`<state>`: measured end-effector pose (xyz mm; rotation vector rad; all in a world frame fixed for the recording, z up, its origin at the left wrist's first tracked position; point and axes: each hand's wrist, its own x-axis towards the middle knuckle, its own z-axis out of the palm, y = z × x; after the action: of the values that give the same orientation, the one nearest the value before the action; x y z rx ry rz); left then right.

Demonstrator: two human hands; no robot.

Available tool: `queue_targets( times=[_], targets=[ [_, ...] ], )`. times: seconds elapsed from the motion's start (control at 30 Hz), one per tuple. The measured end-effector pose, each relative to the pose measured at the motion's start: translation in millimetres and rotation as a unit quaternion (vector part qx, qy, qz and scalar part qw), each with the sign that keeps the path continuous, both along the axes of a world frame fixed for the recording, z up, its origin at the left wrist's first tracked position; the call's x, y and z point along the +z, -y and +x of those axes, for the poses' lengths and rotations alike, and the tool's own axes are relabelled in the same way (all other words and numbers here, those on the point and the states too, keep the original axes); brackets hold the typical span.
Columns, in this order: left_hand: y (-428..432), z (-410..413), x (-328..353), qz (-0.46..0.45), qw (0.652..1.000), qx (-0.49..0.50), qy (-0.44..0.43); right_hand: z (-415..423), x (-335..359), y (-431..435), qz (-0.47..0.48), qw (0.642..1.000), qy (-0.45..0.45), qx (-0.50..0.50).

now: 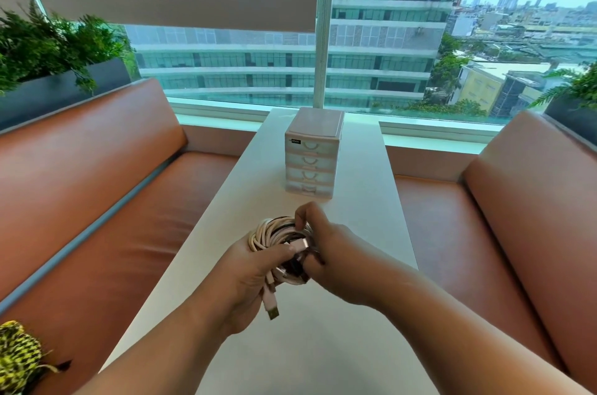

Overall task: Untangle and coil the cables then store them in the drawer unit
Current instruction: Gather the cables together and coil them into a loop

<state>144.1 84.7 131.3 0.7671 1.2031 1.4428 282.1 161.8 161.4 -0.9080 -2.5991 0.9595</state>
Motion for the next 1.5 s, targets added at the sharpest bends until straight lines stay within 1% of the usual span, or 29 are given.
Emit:
queue_targets(
  times=[0.17,0.23,0.33,0.4,0.5,0.57,0.63,0.8,0.93,1.07,1.2,1.3,1.43,1.5],
  targets=[
    [-1.5,0.8,2.3,-0.045,0.997,-0.009,0.058,3.3,2.7,-11.6,-0.015,0.999,0.013,0.037],
    [-2.2,0.2,3.9,-0.068,0.993,-0.007,0.093,6.6,4.8,-18.6,-0.048,0.997,0.001,0.053],
    [-2.5,-4.4,4.1,-0.092,0.987,-0.015,0.135,12.0,8.7,-26.7,-0.126,0.989,-0.023,0.081],
    [-1.6,-6.9,4.4,-0.099,0.985,-0.024,0.140,14.5,9.1,-31.5,-0.167,0.981,-0.026,0.093],
    [-0.5,-5.5,6.6,-0.098,0.989,-0.025,0.106,15.2,6.2,-35.3,-0.201,0.974,-0.032,0.103],
    [-1.8,-4.0,5.8,-0.080,0.993,-0.003,0.091,14.7,4.2,-35.6,-0.189,0.977,-0.035,0.096],
    [-1.9,-1.5,5.5,-0.073,0.993,0.020,0.095,14.6,4.4,-34.5,-0.179,0.979,-0.041,0.090],
    [-1.0,3.6,5.3,-0.089,0.989,0.038,0.110,16.8,6.4,-30.0,-0.161,0.983,-0.028,0.086],
    [-2.0,2.8,6.3,-0.095,0.990,0.046,0.096,13.1,-1.5,-25.2,-0.114,0.991,-0.043,0.058],
    [0.6,-4.4,10.3,-0.087,0.992,0.019,0.092,9.7,-3.0,-19.1,-0.081,0.994,-0.069,0.026],
    [2.8,-12.0,7.8,-0.079,0.990,-0.021,0.118,5.6,-3.5,-12.5,-0.056,0.997,-0.054,-0.008],
    [2.0,-12.0,4.0,-0.059,0.988,-0.030,0.137,2.7,-1.3,-10.9,-0.010,0.999,-0.044,-0.023],
    [0.1,-8.2,1.9,-0.049,0.993,0.000,0.104,-1.2,2.4,-6.5,0.074,0.997,-0.014,-0.022],
    [-1.6,-6.7,2.6,-0.041,0.993,0.021,0.108,-2.6,1.5,-4.3,0.079,0.997,-0.015,-0.013]
  ],
)
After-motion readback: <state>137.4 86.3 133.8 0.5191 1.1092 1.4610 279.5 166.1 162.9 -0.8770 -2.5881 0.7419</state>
